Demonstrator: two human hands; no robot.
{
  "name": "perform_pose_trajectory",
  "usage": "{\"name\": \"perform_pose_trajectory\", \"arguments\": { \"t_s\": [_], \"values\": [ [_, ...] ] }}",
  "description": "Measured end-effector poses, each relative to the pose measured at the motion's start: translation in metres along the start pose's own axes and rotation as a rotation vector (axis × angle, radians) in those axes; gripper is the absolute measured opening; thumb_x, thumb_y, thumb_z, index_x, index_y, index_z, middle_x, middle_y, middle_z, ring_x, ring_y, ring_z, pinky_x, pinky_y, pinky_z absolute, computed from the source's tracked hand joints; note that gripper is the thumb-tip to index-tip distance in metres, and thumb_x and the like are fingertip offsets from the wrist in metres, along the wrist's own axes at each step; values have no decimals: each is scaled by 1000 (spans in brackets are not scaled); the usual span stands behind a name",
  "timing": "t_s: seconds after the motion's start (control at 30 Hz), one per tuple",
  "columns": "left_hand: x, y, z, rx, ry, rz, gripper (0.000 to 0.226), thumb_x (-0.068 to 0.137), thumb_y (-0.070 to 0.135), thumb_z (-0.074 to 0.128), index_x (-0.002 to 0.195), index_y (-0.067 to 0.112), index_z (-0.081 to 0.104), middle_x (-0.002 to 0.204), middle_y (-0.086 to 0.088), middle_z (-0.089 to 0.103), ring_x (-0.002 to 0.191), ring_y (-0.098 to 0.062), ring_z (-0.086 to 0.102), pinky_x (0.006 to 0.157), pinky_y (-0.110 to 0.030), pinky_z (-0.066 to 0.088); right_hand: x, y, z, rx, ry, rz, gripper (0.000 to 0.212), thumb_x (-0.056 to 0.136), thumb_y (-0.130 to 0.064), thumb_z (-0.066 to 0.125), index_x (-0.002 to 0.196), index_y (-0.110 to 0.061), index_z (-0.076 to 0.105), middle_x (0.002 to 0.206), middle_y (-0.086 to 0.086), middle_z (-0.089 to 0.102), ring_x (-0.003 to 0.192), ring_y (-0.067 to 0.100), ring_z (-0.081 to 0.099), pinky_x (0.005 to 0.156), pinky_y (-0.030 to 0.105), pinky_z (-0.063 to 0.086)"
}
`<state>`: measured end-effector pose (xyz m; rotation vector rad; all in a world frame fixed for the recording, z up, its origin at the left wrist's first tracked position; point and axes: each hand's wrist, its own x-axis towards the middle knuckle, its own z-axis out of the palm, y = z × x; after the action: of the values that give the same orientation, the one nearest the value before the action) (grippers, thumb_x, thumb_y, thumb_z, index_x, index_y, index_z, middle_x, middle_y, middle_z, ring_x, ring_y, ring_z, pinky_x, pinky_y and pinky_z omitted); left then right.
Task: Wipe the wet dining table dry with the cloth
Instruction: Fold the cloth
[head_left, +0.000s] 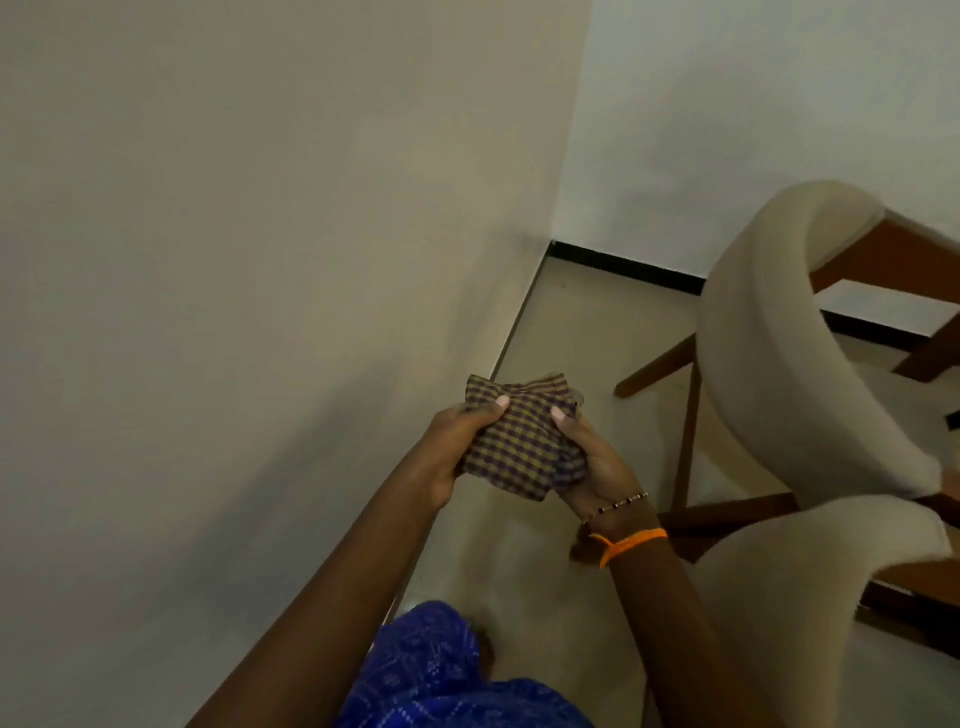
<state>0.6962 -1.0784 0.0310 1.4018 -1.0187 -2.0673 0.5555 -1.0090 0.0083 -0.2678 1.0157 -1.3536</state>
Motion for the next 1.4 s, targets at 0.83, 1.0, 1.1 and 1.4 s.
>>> {"name": "perform_pose_trajectory", "arguments": {
  "t_s": [0.83, 1.0, 1.1, 1.4],
  "values": [
    [484, 296, 258, 359, -190, -86, 38, 89, 28, 56, 123, 9, 51, 89, 1, 59, 81, -13, 58, 60, -23, 46, 413, -353, -122, 325, 568, -210, 40, 92, -8, 53, 132, -8, 49, 128, 19, 57, 112, 35, 57, 72, 39, 53],
    [572, 334, 361, 486, -287, -56, 35, 92, 30, 51, 124, 18, 50, 97, 4, 59, 86, -13, 57, 66, -26, 47, 467, -450, -193, 367, 605, -278, 39, 92, -7, 52, 131, -7, 51, 128, 20, 58, 113, 38, 57, 78, 43, 53],
    [612, 355, 432, 608, -377, -35, 31, 93, 32, 50, 120, 18, 52, 100, 3, 61, 89, -15, 59, 69, -28, 49, 484, -511, -242, 400, 677, -329, 39, 90, -6, 55, 128, -7, 53, 126, 20, 59, 108, 36, 59, 78, 40, 53],
    [692, 339, 640, 940, -724, -163, 34, 91, 31, 53, 120, 12, 54, 98, 2, 62, 87, -14, 60, 68, -27, 49, 461, -591, -379, 676, 894, -529, 31, 92, -10, 51, 123, -7, 56, 118, 17, 64, 104, 34, 62, 78, 43, 54]
  ]
}}
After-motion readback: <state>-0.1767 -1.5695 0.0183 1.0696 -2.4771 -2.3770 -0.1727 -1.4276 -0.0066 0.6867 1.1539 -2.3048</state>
